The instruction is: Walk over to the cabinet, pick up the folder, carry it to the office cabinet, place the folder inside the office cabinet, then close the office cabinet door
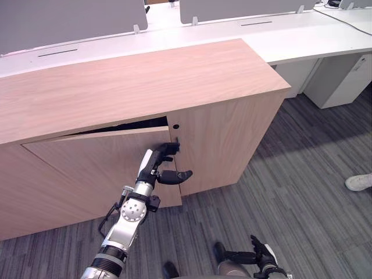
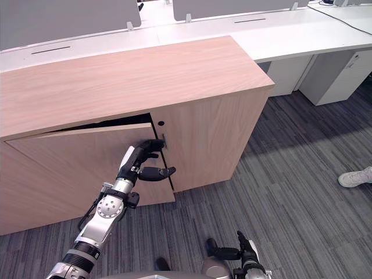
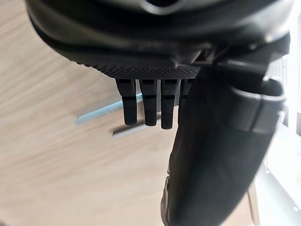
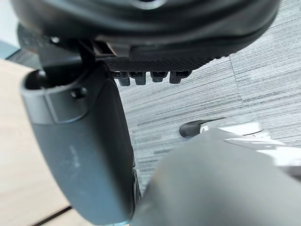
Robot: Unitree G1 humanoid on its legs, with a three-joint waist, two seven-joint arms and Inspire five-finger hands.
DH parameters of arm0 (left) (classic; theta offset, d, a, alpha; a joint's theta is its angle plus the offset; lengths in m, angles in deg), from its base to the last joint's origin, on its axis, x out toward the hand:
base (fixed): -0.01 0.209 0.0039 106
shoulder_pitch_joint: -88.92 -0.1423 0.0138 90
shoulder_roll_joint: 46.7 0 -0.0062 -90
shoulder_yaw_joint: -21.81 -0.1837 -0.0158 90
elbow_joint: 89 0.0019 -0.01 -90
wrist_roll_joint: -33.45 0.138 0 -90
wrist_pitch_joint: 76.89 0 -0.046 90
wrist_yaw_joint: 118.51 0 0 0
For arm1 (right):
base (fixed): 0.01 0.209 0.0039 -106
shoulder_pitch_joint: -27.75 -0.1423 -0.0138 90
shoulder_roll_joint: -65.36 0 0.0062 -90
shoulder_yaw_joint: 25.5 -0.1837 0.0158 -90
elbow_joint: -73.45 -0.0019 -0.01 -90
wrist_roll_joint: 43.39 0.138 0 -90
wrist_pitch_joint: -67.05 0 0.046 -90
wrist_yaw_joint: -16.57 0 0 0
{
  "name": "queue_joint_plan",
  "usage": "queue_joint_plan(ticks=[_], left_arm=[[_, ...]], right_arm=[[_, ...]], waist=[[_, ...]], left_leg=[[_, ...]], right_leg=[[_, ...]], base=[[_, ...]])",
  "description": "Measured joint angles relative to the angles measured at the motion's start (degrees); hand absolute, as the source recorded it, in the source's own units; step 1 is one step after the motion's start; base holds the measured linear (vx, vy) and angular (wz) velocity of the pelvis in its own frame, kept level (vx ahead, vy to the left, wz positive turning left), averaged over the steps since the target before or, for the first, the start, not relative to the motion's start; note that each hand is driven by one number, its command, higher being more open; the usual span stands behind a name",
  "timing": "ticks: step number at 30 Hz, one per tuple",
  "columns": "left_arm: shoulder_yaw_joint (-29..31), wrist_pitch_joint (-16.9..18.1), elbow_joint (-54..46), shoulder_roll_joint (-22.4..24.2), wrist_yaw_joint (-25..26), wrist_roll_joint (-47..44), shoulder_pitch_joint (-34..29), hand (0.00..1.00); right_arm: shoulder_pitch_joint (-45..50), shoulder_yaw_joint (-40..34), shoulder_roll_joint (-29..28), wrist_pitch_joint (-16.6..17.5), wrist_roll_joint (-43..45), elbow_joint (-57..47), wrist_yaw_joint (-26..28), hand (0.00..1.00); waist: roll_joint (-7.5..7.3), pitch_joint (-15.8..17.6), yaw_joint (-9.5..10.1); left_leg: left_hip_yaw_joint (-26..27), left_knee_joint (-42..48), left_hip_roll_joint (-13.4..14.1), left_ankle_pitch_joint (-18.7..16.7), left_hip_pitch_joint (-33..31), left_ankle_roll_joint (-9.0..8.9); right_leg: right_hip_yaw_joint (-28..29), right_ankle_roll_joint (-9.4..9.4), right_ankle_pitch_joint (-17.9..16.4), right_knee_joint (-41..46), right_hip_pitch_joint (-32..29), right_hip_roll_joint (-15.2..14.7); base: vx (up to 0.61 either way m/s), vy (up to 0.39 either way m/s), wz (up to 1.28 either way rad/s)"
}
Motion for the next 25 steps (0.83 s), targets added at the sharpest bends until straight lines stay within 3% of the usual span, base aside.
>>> queue_joint_plan(ticks=[5, 13, 18, 25], left_arm=[[3.3, 0.3, 3.6, 0.1, 1.0, -0.1, 2.9, 1.00], [4.0, 3.2, 5.5, 2.9, -0.7, -6.6, 1.1, 1.00], [8.5, 1.8, 5.0, 7.0, -1.9, -10.9, -9.7, 1.00], [15.4, -2.8, 22.5, 7.1, -3.9, -12.9, -22.5, 1.00]], right_arm=[[-0.5, -0.2, -0.4, 0.0, 0.4, -0.1, 0.0, 1.00], [-0.6, -0.3, -0.5, -0.1, 0.4, -0.6, -0.1, 1.00], [-0.5, -0.7, -0.5, -0.7, 0.4, -0.6, -0.4, 1.00], [-1.7, -2.7, -0.6, -0.9, -0.6, -0.6, -0.8, 1.00]], waist=[[-0.02, 0.0, 0.22], [0.04, 0.1, 0.77], [0.03, 0.1, 2.32], [-0.03, 0.1, 5.27]], left_leg=[[-0.1, 0.0, 2.3, 0.2, 1.0, 0.25], [-2.6, -0.3, 2.0, 0.4, 1.4, 0.00], [-3.4, -0.3, 2.0, 0.0, 1.2, -0.71], [-5.1, 0.0, 1.9, -0.4, 1.3, -0.53]], right_leg=[[-1.0, 0.27, 1.0, -1.7, 1.9, 1.9], [-4.0, -0.22, 0.3, -2.3, 3.3, 1.6], [-5.1, -0.37, -0.7, -2.8, 3.7, 1.5], [-6.9, 0.15, -1.0, -2.6, 4.7, 1.3]], base=[[0.10, -0.085, -0.08], [-0.03, -0.027, 0.14], [-0.02, -0.018, 0.09], [0.06, -0.014, 0.13]])
